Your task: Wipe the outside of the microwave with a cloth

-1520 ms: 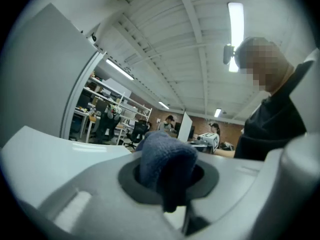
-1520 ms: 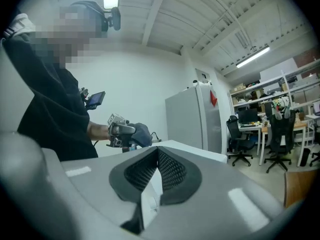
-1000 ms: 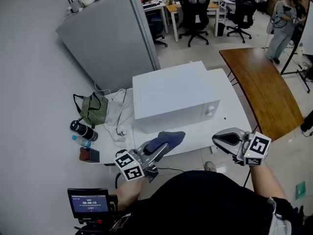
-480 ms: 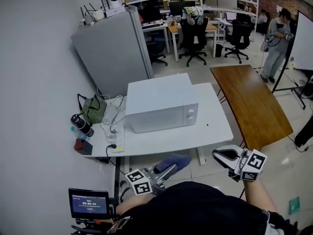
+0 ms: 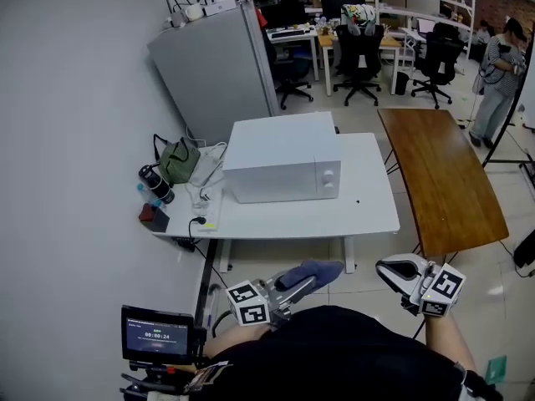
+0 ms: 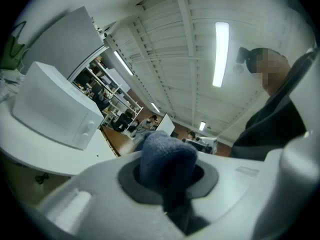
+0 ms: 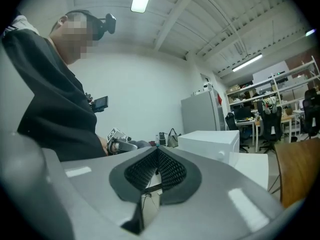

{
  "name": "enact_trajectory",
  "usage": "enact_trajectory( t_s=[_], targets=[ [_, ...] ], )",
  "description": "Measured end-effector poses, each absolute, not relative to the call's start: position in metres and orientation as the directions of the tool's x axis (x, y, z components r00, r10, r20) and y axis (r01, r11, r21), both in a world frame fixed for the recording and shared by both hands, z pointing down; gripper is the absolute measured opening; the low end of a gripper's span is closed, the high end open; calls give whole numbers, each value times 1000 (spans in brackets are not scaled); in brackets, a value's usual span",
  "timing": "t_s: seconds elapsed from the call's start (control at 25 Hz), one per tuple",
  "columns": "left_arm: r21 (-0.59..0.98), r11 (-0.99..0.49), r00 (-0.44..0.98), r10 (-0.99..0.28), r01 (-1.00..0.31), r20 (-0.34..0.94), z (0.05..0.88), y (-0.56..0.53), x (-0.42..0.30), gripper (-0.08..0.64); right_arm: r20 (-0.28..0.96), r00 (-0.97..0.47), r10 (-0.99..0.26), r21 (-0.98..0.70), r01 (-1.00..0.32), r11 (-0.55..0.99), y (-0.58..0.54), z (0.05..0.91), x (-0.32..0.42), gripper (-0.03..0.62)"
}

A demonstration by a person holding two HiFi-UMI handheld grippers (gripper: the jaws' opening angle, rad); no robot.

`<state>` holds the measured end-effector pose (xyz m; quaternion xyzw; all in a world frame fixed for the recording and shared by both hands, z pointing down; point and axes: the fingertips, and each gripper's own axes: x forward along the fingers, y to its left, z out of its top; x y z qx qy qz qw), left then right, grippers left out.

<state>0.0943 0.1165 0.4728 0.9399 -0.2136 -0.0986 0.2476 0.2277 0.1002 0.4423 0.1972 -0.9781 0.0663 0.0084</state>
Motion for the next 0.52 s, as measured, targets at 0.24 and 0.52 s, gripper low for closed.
enact_trajectory(
  t_s=[0.24, 0.52],
  targets=[
    [481, -789, 878, -473, -382, -78, 451, 113, 51, 58, -27, -924, -381, -109, -376, 920, 112, 404, 187, 6],
    [440, -837, 907, -408, -324, -108, 458, 111, 36, 58, 45, -904, -424, -55, -426, 903, 115, 427, 172, 6]
  ],
)
